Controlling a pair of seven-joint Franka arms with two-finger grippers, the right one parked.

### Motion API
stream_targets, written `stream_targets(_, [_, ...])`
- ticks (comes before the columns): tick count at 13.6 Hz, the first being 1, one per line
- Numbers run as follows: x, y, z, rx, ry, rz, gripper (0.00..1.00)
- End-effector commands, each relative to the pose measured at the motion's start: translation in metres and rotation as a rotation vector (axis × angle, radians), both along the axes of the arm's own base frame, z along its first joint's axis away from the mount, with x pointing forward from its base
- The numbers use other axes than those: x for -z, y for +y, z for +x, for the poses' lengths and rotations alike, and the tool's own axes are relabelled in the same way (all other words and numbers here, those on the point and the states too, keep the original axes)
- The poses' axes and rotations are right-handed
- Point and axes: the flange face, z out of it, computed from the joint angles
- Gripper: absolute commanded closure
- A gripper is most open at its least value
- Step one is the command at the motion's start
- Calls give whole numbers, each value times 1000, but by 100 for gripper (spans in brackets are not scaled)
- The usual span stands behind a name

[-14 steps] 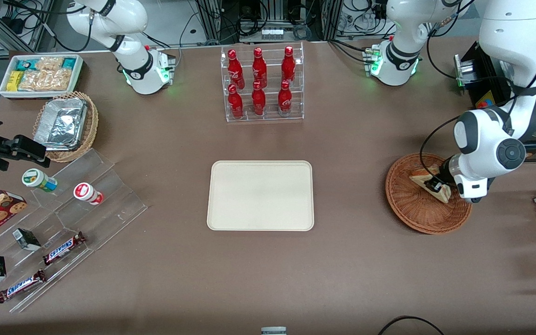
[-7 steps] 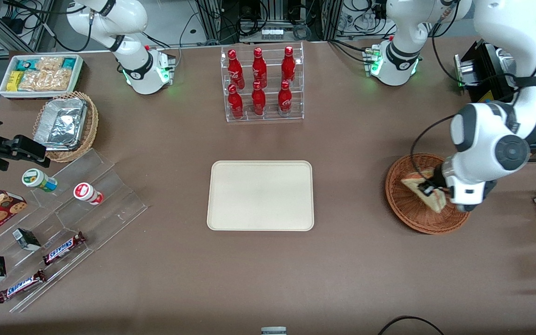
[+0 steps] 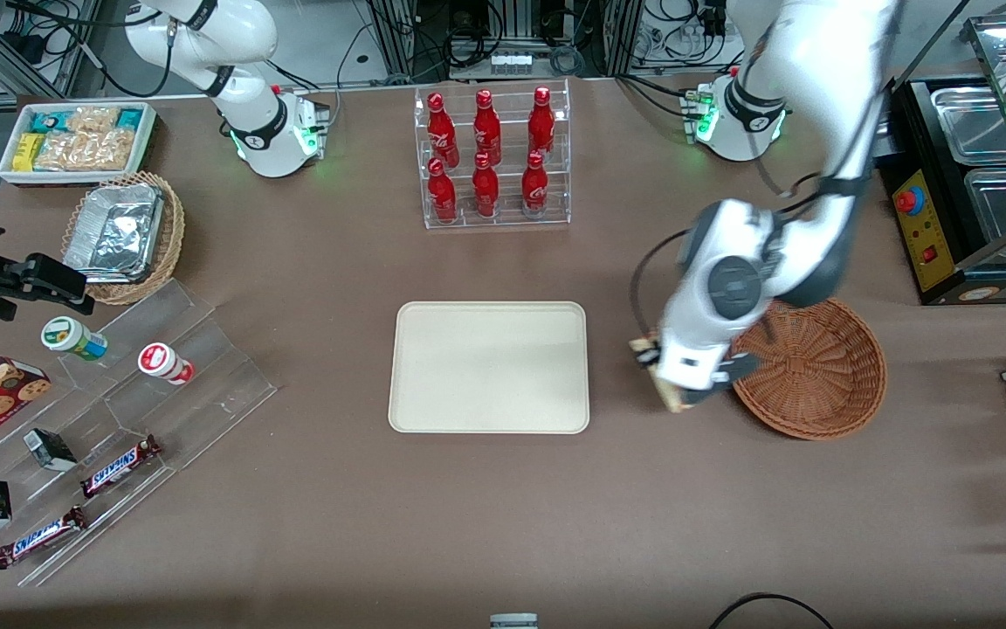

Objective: Place sandwich from basket to tray
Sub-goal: 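Carry the sandwich with the left gripper over the cream tray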

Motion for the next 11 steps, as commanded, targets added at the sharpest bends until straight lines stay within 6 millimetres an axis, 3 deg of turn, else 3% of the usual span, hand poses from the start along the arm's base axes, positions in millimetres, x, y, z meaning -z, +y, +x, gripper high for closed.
stream_targets(1, [6,-57,14,79,-33,-16,66])
stream_targets(3, [18,-107,3,175,-68,-53,66])
stream_targets(6, [44,-145,-18,313,-57,-106,66])
stream_targets(8, [64,-151,-26,374,-23,-110,66])
stream_targets(11, [67,-145,-25,423,3,-100,64])
